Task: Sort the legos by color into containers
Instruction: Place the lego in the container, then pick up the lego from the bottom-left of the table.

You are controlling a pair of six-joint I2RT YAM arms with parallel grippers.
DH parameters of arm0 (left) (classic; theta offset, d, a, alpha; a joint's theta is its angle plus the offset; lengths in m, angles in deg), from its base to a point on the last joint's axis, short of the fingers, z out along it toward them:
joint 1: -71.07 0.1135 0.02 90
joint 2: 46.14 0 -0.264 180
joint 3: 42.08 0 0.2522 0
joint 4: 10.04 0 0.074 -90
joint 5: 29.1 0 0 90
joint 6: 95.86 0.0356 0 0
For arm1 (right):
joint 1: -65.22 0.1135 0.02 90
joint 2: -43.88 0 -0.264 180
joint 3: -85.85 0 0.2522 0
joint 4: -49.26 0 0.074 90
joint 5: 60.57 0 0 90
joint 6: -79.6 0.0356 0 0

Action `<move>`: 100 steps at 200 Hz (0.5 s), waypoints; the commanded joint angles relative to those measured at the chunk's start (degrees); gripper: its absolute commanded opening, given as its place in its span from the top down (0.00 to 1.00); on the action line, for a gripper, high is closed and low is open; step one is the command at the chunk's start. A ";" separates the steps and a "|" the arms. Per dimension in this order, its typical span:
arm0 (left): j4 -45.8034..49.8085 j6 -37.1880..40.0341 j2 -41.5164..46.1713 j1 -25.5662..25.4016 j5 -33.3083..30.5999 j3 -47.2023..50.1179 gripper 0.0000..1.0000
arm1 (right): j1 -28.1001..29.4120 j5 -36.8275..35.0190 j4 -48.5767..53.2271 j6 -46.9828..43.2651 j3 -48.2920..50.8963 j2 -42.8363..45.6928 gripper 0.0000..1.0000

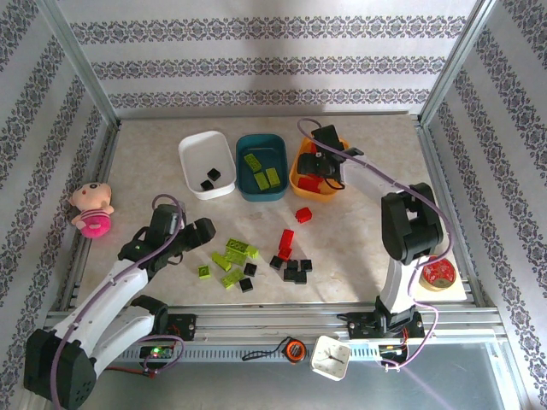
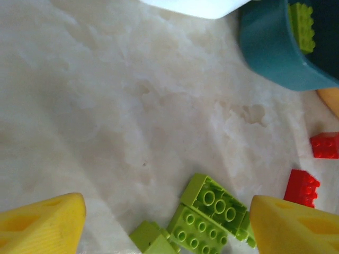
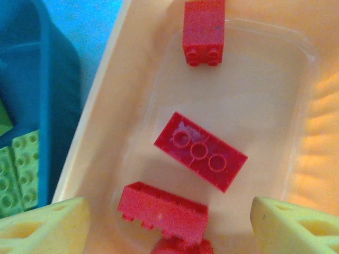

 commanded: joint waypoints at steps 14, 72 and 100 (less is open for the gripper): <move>12.30 -1.58 0.94 -8.64 -6.46 -0.93 0.18 | 1.79 1.87 -3.70 1.22 7.35 7.91 0.21; 15.34 -7.09 0.35 -17.88 -8.71 3.42 0.32 | 1.90 4.59 -7.00 3.17 14.58 14.29 0.21; 12.78 -7.69 -2.25 -18.11 -7.56 4.63 0.41 | 1.85 5.56 -7.37 3.77 15.75 17.37 0.21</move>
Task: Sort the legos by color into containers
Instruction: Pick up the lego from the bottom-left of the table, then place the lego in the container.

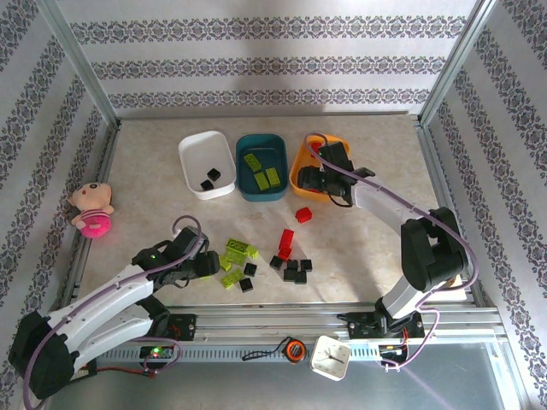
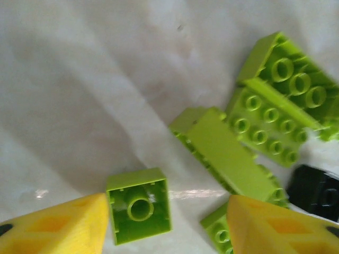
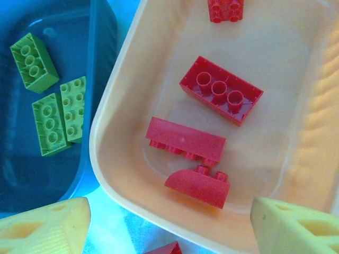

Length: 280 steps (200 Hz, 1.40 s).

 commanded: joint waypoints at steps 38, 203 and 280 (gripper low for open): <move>-1.84 -1.42 -5.37 -0.67 -1.59 2.16 0.44 | 0.39 2.61 -3.37 2.57 3.29 8.33 0.21; -13.57 16.86 -38.46 6.95 4.29 -41.20 0.75 | 2.06 1.53 -3.49 4.13 15.46 18.47 0.21; -5.97 21.14 -71.78 10.41 3.84 -78.49 0.76 | 2.46 1.00 -2.53 4.59 20.53 22.91 0.21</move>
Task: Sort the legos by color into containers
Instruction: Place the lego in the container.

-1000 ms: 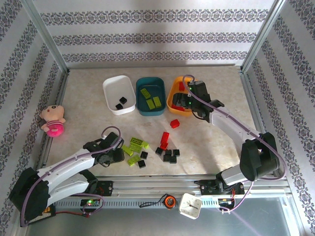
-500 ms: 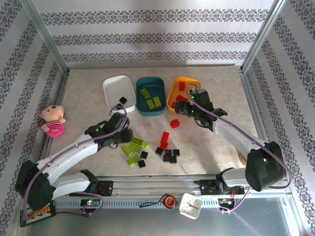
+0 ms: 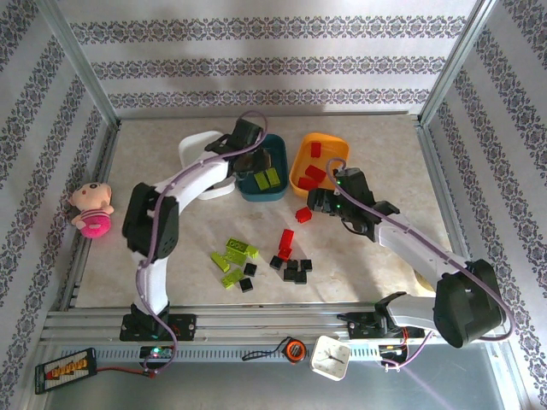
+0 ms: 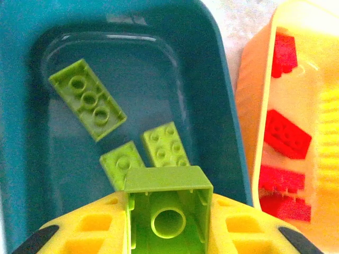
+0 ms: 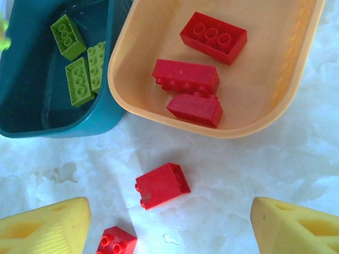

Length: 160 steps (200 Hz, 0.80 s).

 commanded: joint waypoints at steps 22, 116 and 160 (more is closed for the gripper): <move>7.60 2.79 -10.25 1.27 -0.44 -13.60 0.74 | 0.90 -1.12 0.39 0.90 1.99 2.16 0.21; 1.20 0.09 1.86 0.81 2.52 -3.94 0.30 | 1.11 -0.19 0.10 0.21 2.00 1.71 0.20; -8.73 -5.22 22.48 0.52 5.99 23.38 0.25 | 2.01 0.31 -0.47 0.01 2.84 0.91 0.20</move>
